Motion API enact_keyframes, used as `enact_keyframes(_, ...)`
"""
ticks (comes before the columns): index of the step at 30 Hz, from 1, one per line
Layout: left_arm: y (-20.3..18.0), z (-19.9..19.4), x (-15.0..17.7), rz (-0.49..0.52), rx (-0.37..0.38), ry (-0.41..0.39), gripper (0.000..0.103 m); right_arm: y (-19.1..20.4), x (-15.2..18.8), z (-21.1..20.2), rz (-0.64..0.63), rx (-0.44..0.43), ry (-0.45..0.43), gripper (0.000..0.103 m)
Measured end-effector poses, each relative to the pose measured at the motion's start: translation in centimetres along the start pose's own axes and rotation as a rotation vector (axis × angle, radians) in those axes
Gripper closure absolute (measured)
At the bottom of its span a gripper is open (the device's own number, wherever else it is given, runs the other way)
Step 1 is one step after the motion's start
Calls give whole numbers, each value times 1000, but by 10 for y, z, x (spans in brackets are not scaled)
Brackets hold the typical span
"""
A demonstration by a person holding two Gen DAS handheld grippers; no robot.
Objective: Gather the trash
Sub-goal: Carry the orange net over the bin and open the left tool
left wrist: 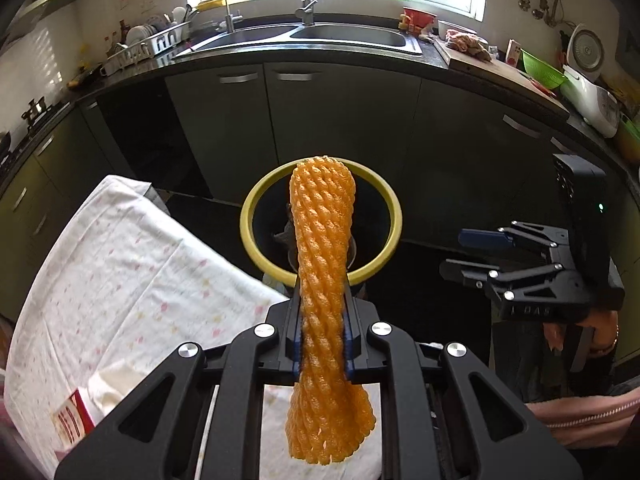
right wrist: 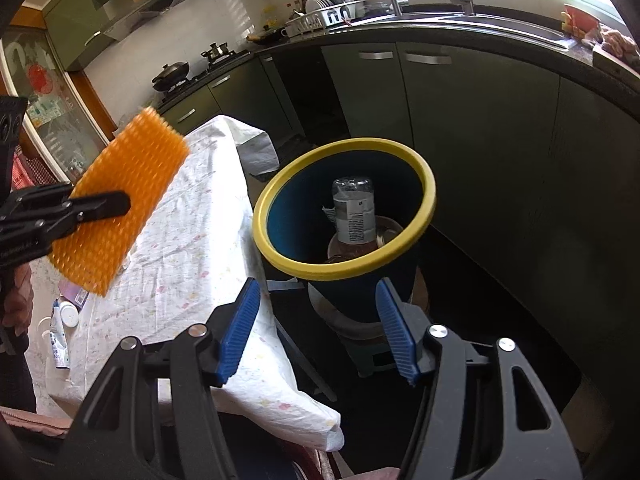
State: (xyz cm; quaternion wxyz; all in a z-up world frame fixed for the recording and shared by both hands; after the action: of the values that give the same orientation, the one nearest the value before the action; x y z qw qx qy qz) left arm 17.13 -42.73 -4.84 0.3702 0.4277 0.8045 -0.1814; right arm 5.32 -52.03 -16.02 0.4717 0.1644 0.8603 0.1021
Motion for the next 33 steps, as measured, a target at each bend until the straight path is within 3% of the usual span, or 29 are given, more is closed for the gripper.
enact_keyframes(7,-12,88,-44,57,18,65,85,-28,0,2,54,18,-2,45)
enact_keyframes(15,-15,173,-59,82,38,108,81,-45,2,13,90,42,26,44)
enact_keyframes(17,-15,189,-60,83,32,118,70,-47,2,16,95,43,33,44)
enact_keyframes(20,-15,202,-61,96,-9,117,28,-45,2,21,93,39,41,44)
enact_keyframes(21,-15,202,-61,98,-26,112,23,-44,1,21,90,36,43,44)
enact_keyframes(26,-17,172,-61,75,-27,87,20,-38,1,21,78,24,39,44)
enact_keyframes(33,-11,61,-59,-16,-22,-63,7,-27,4,13,56,7,27,41)
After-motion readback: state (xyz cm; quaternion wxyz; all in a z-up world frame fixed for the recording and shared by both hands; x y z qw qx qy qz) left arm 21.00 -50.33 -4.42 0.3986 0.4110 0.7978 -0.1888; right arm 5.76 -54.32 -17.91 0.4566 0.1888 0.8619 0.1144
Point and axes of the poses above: each gripper's, at about its wrist camera, not at the fingertips, and z roughly the way its jaws point, y to its left, x to its underside, the point moved 1 cm from there along z, roughly the way its jaws point, and after that the axes turned 13 degrees about -y, right-handed, at the moved point
